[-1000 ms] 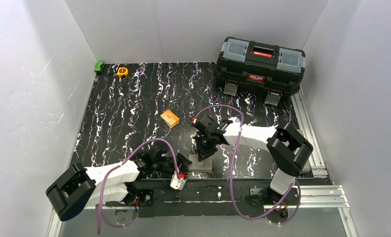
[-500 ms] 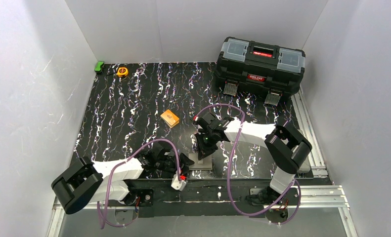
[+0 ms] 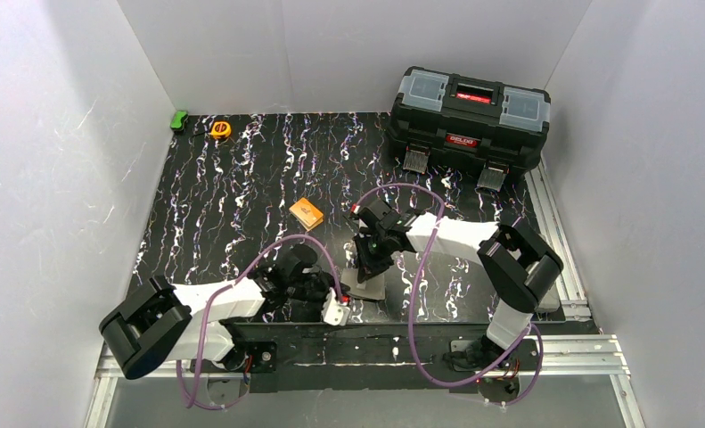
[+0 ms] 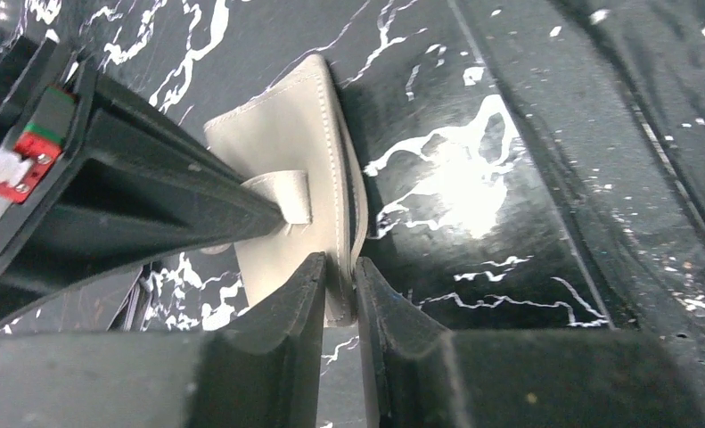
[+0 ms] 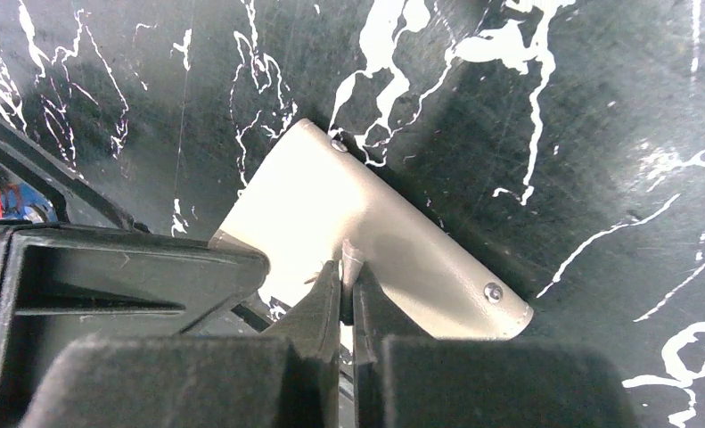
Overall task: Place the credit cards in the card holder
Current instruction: Close the card holder at the center of the board.
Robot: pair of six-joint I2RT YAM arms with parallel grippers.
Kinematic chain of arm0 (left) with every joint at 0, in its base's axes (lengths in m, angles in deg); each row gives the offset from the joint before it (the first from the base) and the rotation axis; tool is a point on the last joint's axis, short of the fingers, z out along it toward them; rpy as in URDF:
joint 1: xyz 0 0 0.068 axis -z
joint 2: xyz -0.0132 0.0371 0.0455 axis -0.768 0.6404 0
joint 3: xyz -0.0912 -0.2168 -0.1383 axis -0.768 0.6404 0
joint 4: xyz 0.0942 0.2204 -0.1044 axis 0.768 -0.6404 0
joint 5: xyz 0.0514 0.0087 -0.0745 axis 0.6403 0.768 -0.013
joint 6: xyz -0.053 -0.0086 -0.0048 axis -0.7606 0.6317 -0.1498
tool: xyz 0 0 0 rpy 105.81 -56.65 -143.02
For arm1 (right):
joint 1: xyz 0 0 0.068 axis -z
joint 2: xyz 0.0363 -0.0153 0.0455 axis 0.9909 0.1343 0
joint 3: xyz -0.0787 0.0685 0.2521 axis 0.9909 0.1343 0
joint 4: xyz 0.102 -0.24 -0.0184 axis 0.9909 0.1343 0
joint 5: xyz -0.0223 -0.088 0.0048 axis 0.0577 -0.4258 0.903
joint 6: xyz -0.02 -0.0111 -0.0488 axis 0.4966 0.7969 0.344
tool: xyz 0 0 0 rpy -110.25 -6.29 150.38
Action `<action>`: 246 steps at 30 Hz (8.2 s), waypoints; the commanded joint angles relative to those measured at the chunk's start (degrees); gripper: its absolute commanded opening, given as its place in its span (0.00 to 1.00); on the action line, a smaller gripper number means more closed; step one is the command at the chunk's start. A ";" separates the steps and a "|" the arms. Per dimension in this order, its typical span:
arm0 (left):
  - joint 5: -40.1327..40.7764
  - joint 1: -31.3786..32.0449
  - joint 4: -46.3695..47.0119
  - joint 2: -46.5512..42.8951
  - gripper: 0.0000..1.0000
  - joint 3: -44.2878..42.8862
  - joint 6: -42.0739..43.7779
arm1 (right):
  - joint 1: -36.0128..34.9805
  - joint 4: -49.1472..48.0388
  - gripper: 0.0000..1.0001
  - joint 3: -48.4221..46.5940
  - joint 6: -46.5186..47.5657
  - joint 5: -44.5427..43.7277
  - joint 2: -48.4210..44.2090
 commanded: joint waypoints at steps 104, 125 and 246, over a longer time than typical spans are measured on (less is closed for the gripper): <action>-3.94 -4.57 -27.89 2.94 0.00 -26.17 -31.70 | 10.03 3.01 0.81 7.19 3.07 9.68 -15.22; -7.22 -9.35 -34.18 6.82 0.00 -23.46 -19.10 | 8.86 1.52 0.71 2.10 -1.57 8.34 -10.22; -2.25 -28.01 -49.87 -1.53 0.98 -19.94 -16.89 | -2.46 27.02 0.49 -36.60 3.40 -6.74 17.44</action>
